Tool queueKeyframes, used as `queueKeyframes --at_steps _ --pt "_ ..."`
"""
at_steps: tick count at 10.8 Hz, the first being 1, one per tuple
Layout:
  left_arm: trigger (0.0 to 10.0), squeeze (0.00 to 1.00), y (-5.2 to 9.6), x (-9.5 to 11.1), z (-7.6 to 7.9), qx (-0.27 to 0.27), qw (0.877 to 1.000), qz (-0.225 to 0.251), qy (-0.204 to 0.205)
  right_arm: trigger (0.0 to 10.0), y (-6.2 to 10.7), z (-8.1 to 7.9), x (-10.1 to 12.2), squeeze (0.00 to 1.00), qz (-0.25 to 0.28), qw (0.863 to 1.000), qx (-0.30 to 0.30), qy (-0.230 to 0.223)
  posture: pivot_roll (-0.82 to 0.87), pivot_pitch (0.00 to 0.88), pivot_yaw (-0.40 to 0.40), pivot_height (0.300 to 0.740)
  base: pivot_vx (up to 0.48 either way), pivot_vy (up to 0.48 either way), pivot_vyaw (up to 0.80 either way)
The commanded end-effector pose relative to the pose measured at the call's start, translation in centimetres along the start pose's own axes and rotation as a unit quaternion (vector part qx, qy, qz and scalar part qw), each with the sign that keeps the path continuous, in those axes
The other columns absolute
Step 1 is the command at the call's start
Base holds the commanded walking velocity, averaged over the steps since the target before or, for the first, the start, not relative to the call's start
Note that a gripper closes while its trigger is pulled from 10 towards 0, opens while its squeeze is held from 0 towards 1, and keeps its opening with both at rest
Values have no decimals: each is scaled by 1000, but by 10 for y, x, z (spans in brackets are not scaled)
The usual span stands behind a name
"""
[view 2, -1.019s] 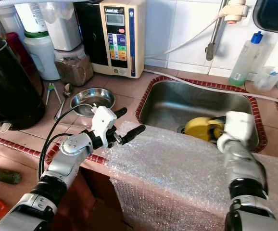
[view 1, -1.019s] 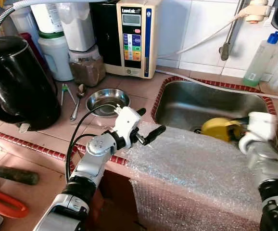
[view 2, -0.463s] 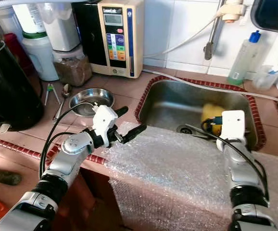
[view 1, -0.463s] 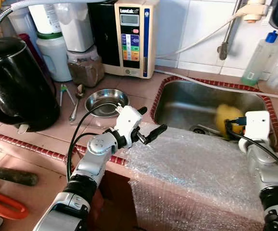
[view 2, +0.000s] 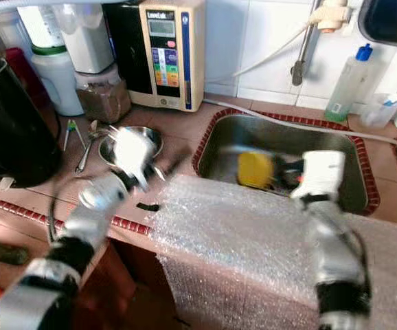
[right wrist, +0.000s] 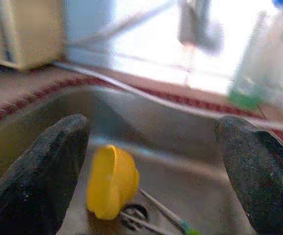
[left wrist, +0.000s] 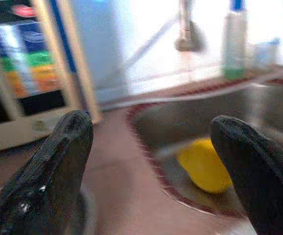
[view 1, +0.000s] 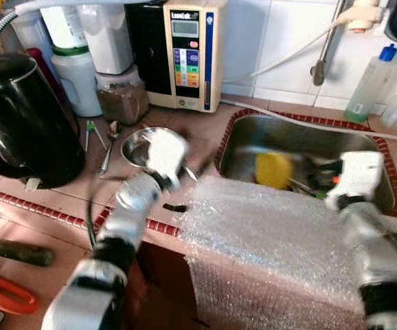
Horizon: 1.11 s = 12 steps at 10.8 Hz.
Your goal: Kitchen organization
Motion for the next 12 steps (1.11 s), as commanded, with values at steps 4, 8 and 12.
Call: queueKeyframes --at_steps 4,8,12 --pt "10000 267 24 -35 -75 189 977 -94 15 10000 39 -62 -16 0 -27 993 87 -77 -27 0 43 740 0 0 0" --pt "10000 0 42 -50 -95 243 962 -124 15 10000 66 -94 -27 0 -53 990 121 -43 -29 0 38 740 0 0 0" --pt "10000 0 62 -52 -98 151 983 -102 -6 10000 82 -107 -35 0 -79 983 149 -72 -2 0 26 740 0 0 0"
Point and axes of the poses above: a point about 5 cm out from each wrist's last joint towards the gripper, its own y axis pointing back from the gripper into the wrist, its own x axis along the axis of the wrist's last joint, z = x × y, the point moved 6 cm from there along -y, pointing out of the wrist towards the gripper, and after that the axes turned 10 degrees about -y, right-handed, at the moved point
